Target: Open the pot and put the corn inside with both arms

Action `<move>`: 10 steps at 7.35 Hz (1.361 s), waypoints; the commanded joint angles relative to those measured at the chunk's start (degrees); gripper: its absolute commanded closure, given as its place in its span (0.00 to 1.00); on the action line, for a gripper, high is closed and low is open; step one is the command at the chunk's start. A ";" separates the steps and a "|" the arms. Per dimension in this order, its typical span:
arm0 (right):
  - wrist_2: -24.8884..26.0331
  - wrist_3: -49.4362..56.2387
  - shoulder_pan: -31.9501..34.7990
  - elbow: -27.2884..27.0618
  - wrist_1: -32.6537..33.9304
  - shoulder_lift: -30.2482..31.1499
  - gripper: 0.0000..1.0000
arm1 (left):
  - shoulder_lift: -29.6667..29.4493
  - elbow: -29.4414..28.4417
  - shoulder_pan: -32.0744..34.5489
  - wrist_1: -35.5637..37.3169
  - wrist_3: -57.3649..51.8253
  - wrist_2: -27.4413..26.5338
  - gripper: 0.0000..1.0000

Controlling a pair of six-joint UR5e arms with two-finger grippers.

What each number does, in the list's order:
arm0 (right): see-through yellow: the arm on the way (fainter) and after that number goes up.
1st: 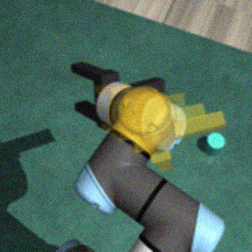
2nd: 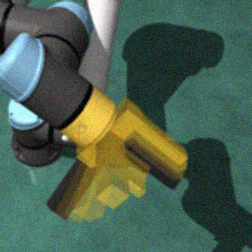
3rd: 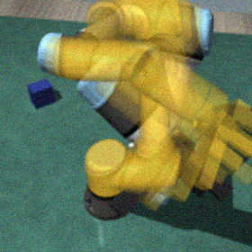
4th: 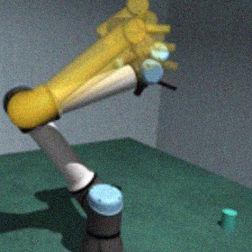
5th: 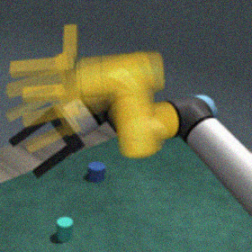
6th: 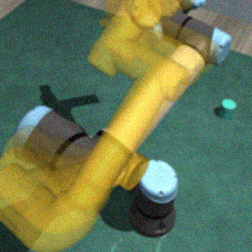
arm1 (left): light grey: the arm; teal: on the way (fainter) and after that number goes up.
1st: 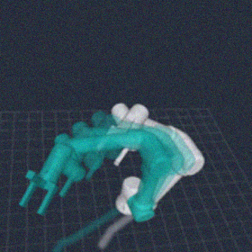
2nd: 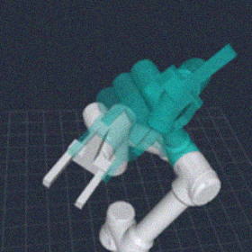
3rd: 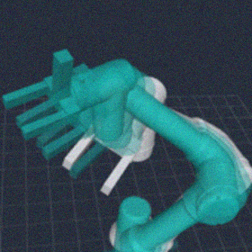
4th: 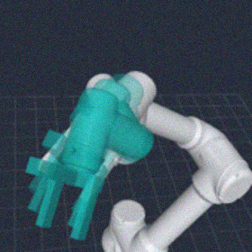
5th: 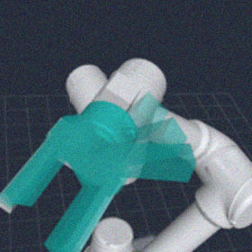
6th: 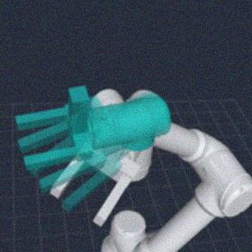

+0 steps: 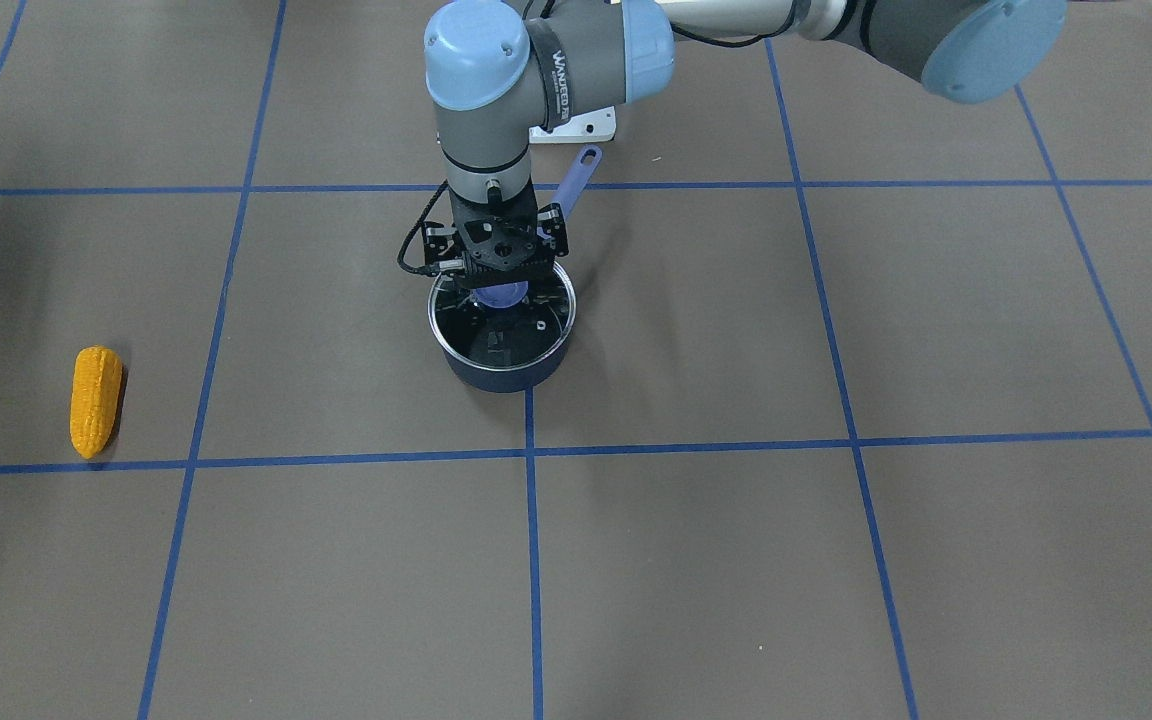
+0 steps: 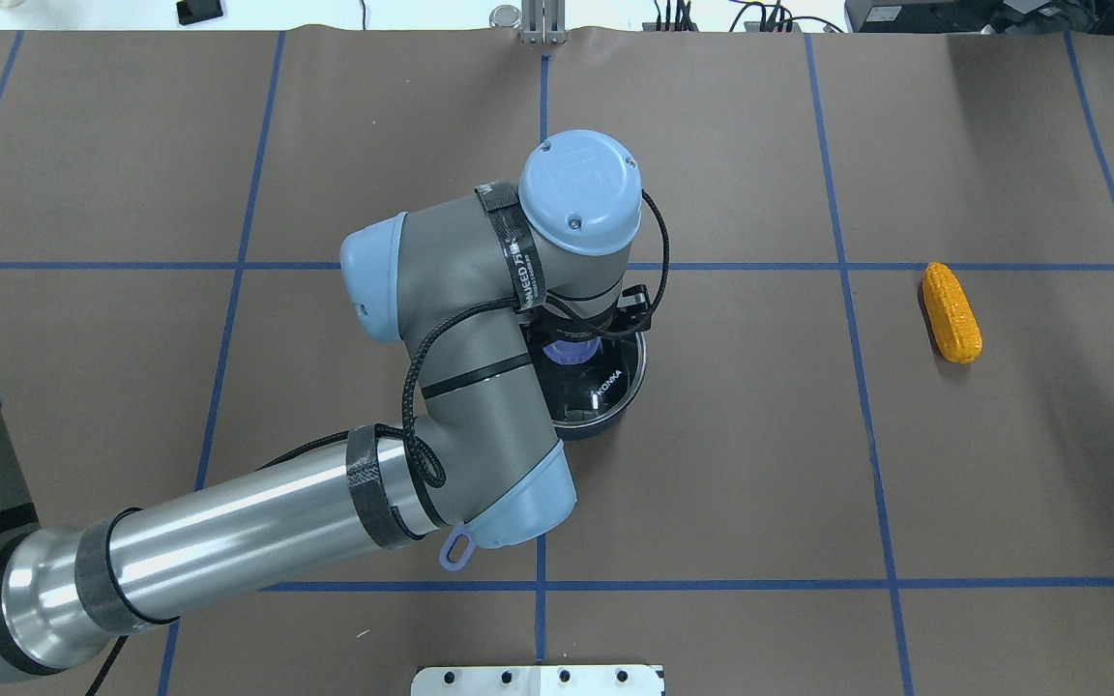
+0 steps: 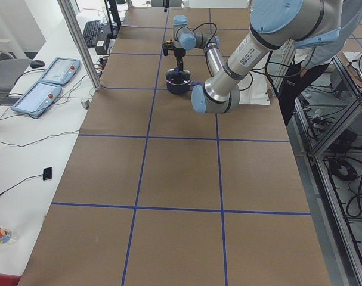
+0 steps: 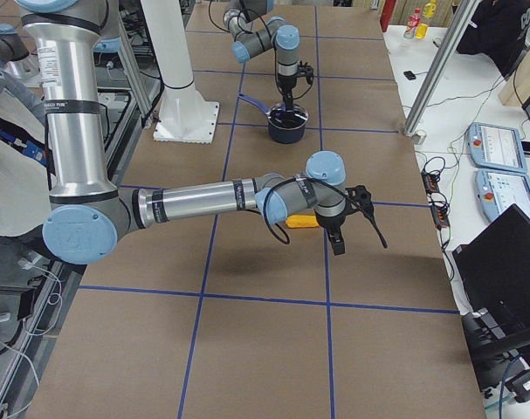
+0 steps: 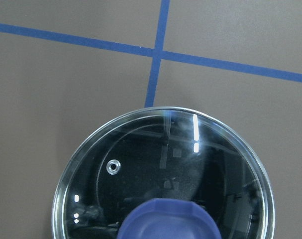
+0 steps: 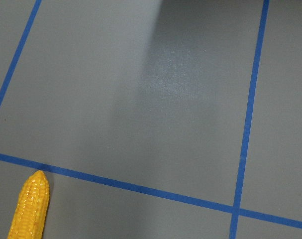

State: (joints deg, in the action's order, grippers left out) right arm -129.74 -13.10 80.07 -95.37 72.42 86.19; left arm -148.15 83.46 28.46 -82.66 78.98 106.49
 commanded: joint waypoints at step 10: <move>-0.07 0.00 0.00 0.09 0.00 0.03 0.00 | 10.80 22.99 1.59 9.78 -8.63 -1.37 1.00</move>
State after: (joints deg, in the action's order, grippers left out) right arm -129.81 -13.10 80.07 -95.27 72.42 86.22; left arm -142.75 97.79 29.15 -76.13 74.67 105.11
